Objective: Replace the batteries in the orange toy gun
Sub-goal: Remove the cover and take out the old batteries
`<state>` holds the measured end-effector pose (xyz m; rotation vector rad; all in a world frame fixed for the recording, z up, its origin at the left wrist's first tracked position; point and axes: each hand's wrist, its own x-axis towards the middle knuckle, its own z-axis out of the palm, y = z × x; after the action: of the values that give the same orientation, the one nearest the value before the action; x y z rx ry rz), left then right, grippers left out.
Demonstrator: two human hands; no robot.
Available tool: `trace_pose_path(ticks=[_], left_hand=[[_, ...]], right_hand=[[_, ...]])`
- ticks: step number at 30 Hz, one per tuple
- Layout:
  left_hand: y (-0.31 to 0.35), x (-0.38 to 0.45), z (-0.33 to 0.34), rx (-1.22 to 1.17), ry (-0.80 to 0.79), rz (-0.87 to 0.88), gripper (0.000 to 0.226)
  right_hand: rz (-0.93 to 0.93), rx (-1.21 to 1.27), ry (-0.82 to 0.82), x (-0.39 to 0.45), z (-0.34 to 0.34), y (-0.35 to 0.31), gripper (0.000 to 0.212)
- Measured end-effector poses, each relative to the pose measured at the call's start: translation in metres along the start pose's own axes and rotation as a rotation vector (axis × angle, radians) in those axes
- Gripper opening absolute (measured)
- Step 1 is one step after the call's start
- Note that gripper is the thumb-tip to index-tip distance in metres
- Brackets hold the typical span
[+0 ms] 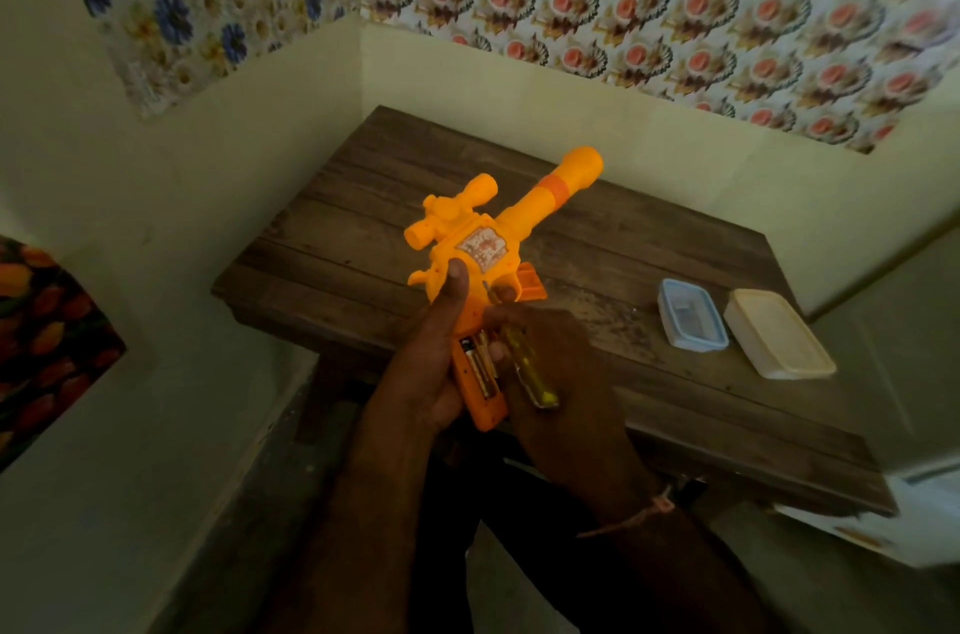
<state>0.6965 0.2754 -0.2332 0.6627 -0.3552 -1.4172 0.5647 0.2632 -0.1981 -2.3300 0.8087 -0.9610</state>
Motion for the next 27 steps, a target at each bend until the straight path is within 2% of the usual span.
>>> trace_pose_path(ticks=[5, 11, 17, 19, 23, 27], left_hand=[[-0.003, 0.002, 0.001, 0.000, 0.067, 0.017, 0.083], [0.000, -0.001, 0.001, -0.026, 0.065, 0.002, 0.075], [0.003, -0.002, -0.001, -0.027, 0.075, 0.010, 0.075], [0.004, -0.001, -0.004, -0.033, 0.092, 0.004, 0.079], [0.006, 0.001, -0.010, -0.036, 0.082, 0.004, 0.078], [0.008, 0.003, -0.013, -0.026, 0.059, 0.031, 0.080]], right_hand=[[-0.152, -0.130, 0.034, 0.002, 0.003, 0.005, 0.027], [-0.259, -0.213, -0.009, 0.009, 0.005, 0.001, 0.024], [-0.285, -0.189, -0.020, 0.017, 0.010, -0.005, 0.024], [-0.243, -0.126, -0.024, 0.017, 0.009, -0.007, 0.031], [-0.184, 0.034, 0.000, 0.015, 0.005, -0.008, 0.028], [-0.143, 0.054, -0.039, 0.009, -0.004, -0.010, 0.028]])
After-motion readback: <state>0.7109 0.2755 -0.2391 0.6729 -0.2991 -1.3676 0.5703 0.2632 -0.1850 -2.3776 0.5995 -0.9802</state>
